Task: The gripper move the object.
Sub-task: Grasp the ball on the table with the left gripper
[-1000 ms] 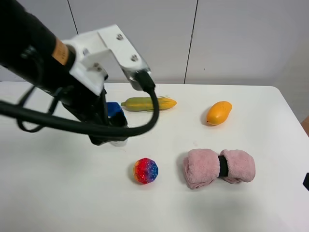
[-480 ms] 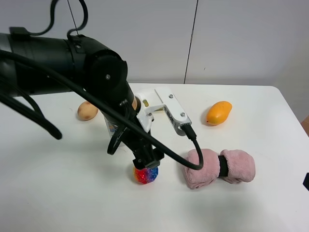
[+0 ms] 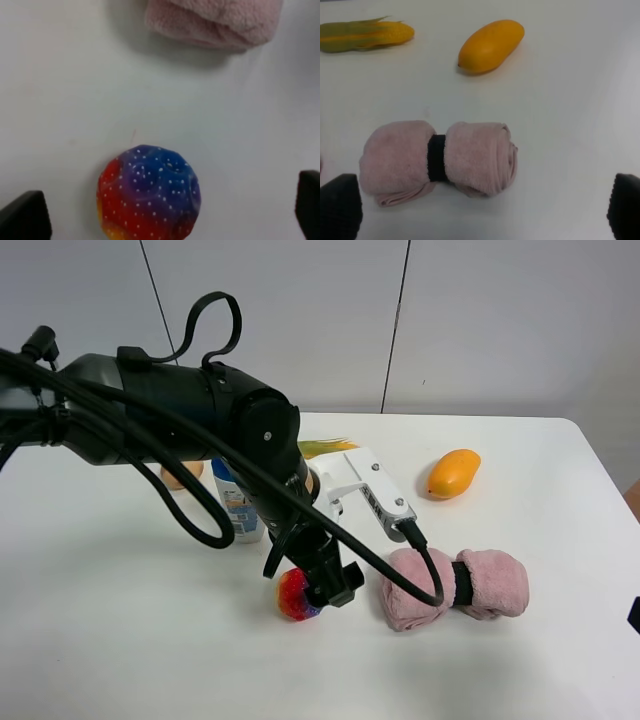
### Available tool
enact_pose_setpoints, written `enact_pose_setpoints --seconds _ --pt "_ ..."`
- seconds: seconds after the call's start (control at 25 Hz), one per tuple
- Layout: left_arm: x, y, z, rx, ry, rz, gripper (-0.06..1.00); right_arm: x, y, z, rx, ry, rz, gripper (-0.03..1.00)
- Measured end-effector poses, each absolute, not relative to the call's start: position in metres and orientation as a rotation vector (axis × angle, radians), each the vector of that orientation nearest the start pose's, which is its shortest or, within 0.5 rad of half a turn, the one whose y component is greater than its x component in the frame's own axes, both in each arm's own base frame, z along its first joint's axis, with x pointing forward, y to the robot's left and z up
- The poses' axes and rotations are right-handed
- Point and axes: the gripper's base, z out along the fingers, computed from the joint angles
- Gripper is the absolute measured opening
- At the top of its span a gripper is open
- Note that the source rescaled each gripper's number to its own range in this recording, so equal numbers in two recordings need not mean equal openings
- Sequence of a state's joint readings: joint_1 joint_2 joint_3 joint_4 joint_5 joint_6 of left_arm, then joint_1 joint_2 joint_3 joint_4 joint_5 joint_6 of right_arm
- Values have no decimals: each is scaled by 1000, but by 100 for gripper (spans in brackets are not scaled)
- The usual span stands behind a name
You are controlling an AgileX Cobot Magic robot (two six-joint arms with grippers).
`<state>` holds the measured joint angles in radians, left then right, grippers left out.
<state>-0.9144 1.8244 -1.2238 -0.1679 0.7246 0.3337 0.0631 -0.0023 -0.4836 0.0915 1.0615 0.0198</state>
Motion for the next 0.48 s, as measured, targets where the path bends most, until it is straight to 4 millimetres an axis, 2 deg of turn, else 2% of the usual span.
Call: enact_pose_setpoints --seconds 0.48 --pt "225 -298 162 1542 2493 -290 100 -4 7 273 -48 2059 161 100"
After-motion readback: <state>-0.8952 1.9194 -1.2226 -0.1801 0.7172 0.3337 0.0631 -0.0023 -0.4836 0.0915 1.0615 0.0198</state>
